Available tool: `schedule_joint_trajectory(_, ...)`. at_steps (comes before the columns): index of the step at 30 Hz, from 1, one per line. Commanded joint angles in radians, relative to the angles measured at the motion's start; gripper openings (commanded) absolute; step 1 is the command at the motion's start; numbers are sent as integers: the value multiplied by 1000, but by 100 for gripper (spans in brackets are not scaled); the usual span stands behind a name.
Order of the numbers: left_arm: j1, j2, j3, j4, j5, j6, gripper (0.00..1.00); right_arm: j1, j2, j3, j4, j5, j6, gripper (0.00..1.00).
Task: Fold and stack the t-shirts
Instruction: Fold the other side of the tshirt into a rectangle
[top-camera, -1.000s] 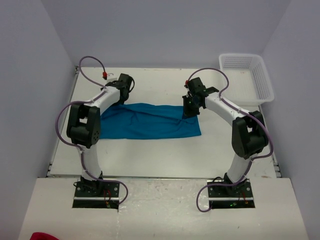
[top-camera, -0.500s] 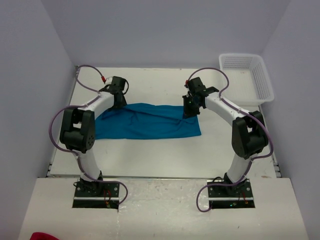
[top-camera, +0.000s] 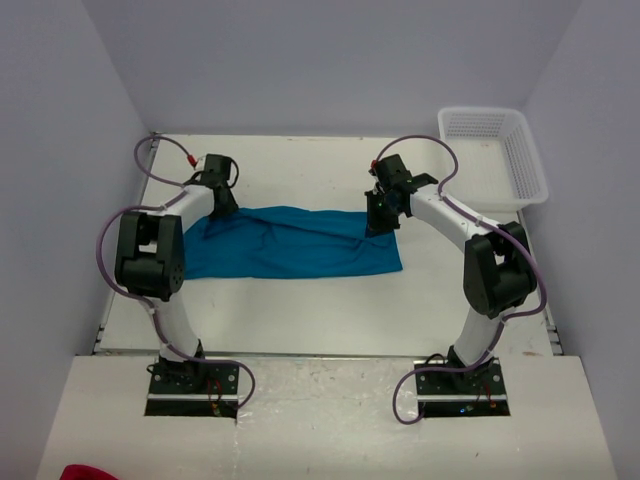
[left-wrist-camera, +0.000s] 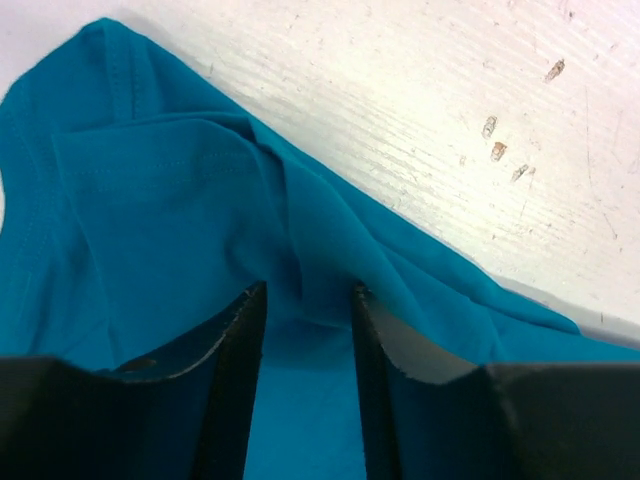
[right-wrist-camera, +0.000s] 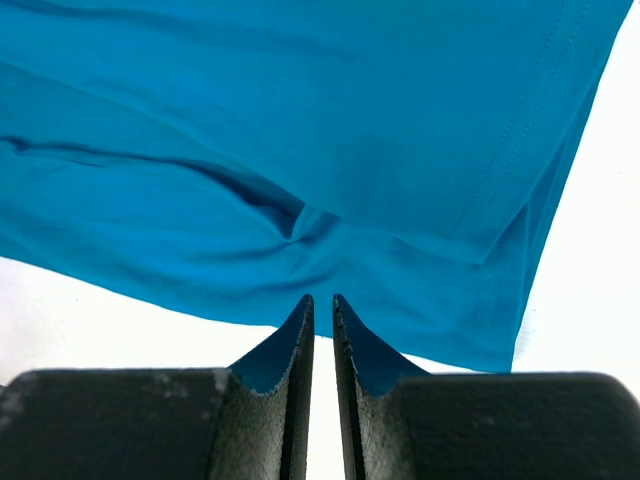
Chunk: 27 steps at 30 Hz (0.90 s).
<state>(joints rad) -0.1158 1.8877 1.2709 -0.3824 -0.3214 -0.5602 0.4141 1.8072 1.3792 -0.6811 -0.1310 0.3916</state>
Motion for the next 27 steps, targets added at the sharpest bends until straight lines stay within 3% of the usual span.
schedule_joint_trajectory(1, 5, 22, 7, 59, 54, 40, 40, 5, -31, 15, 9, -16, -11, 14)
schedule_joint_trajectory(8, 5, 34, 4, 103, 120, 56, 14, 5, -20, 17, 12, -16, -11, 14)
schedule_joint_trajectory(14, 5, 25, 7, 120, 131, 65, 0, 5, -16, 15, 17, -22, -11, 14)
schedule_joint_trajectory(23, 4, -32, -28, 93, 85, 60, 0, 5, -19, 9, 23, -32, -8, 14)
schedule_joint_trajectory(25, 2, -47, -39, 83, 73, 49, 11, 5, -19, 8, 25, -36, -8, 14)
schedule_joint_trajectory(27, 4, -52, -59, 85, 76, 43, 14, 5, -19, 3, 29, -39, -7, 14)
